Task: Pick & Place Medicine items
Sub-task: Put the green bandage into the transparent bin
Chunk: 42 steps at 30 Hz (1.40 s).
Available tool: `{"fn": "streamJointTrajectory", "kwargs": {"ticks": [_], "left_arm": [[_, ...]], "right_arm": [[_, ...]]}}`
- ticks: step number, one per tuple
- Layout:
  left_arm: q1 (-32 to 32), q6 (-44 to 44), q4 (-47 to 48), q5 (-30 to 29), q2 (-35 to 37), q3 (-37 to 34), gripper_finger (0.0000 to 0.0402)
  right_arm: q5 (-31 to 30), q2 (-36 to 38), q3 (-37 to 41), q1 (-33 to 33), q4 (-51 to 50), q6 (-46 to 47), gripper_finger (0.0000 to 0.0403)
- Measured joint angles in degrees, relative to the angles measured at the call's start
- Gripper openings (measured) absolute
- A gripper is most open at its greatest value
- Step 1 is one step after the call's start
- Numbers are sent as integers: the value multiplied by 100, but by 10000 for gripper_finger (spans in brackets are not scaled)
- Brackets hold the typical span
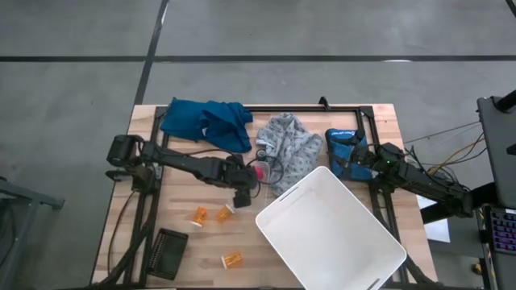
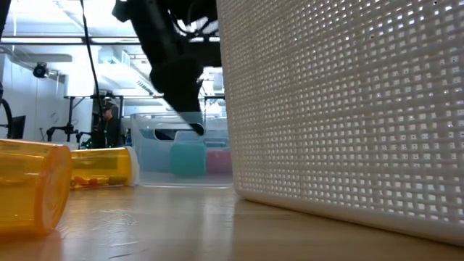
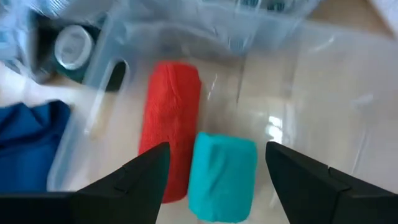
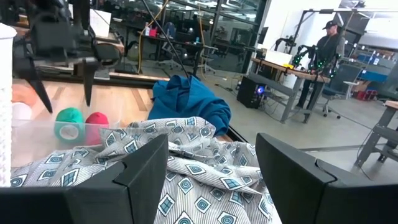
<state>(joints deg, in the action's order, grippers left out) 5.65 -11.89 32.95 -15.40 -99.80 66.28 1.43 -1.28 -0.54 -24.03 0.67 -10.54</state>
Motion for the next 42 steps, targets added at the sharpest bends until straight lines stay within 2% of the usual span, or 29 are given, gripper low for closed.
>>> {"fn": "streamJointTrajectory", "kwargs": {"ticks": [8,17,26,30,39,42], "left_arm": [[0,-380,46,-288,761,-72,265],[4,-1065,-276,-530,2066,-1120,264],[2,-344,-1793,-1045,3322,-2437,264],[-24,-187,-1961,-1352,3633,-2837,263],[-99,386,-1963,-2217,3973,-3025,264],[-273,607,-1989,-2299,4007,-3025,264]], "right_arm": [[0,0,0,0,0,2,240],[-2,-2,0,-1,0,2,240],[0,4,0,-2,-1,2,240],[0,4,-2,-2,0,-2,240],[0,2,-2,0,0,-3,240],[0,2,-2,0,-2,-11,240]]}}
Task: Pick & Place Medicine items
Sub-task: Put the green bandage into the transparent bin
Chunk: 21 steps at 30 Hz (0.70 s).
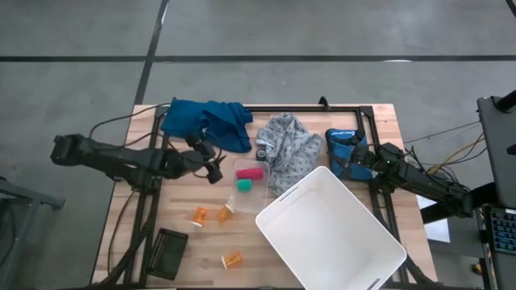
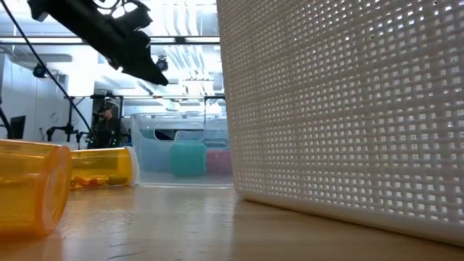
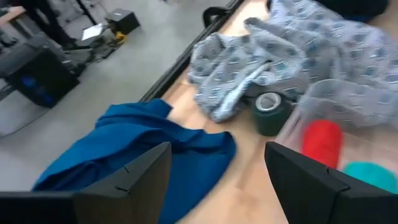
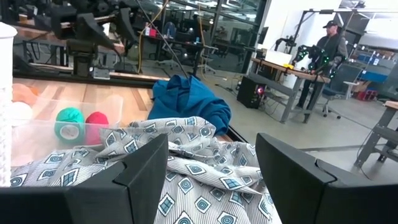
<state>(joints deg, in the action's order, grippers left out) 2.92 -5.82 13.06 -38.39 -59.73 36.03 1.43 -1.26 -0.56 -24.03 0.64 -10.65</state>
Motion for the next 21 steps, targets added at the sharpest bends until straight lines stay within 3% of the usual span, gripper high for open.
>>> {"fn": "streamJointTrajectory", "kwargs": {"ticks": [5,11,21], "left_arm": [[-586,148,-188,352,1,0,264],[-1426,474,-681,1566,1,0,265],[-2260,1184,-2545,3472,-440,-354,281]], "right_arm": [[0,-4,2,0,2,0,240],[0,-2,2,0,2,11,240],[1,-1,1,-2,1,13,240]]}}
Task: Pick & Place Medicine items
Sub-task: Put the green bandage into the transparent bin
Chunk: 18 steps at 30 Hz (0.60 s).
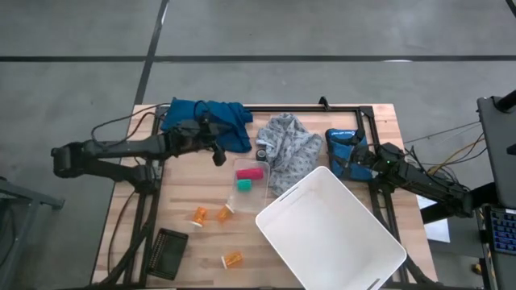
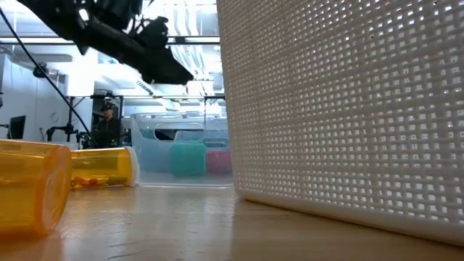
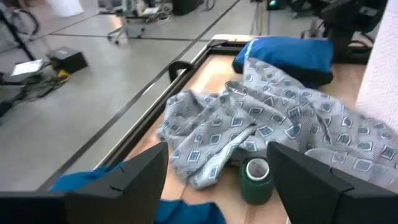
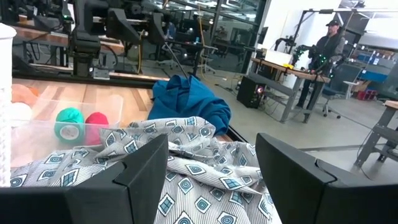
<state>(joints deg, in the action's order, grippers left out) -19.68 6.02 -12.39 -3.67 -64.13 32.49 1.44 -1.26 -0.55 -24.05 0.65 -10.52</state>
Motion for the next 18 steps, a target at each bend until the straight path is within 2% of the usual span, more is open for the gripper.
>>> {"fn": "streamJointTrajectory", "kwargs": {"ticks": [5,12,18], "left_arm": [[-285,14,-690,646,-449,-85,288],[-417,36,-1111,771,-1251,-51,289],[-618,24,-1491,1126,-1743,-20,288]], "right_arm": [[-1,1,2,0,1,-3,240],[-1,1,1,0,1,-5,240],[-1,-4,-1,0,2,-2,240]]}}
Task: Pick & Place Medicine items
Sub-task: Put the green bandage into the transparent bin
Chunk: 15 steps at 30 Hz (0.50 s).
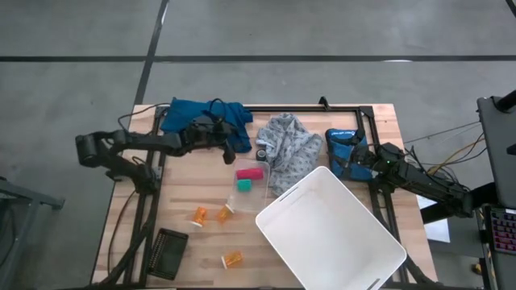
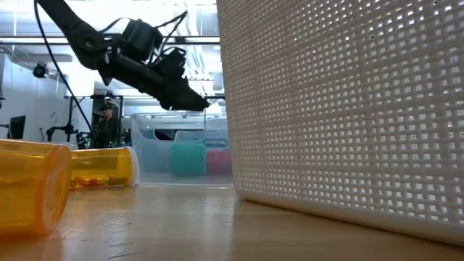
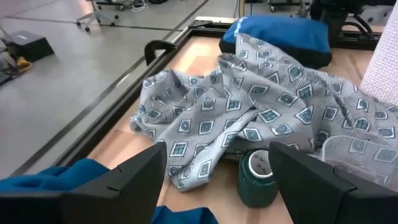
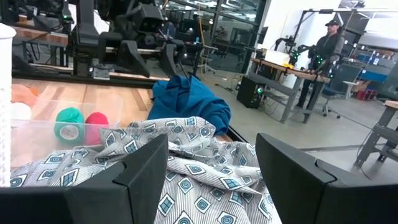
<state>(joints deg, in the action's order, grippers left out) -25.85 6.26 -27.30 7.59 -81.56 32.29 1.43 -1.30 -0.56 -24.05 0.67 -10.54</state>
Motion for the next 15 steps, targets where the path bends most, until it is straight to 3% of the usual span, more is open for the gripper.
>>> {"fn": "streamJointTrajectory", "kwargs": {"ticks": [9,15], "left_arm": [[-364,256,-294,1064,-545,2,288],[-376,275,-609,1281,-952,4,288]], "right_arm": [[0,2,1,4,0,-2,240],[0,2,1,2,0,-10,240]]}}
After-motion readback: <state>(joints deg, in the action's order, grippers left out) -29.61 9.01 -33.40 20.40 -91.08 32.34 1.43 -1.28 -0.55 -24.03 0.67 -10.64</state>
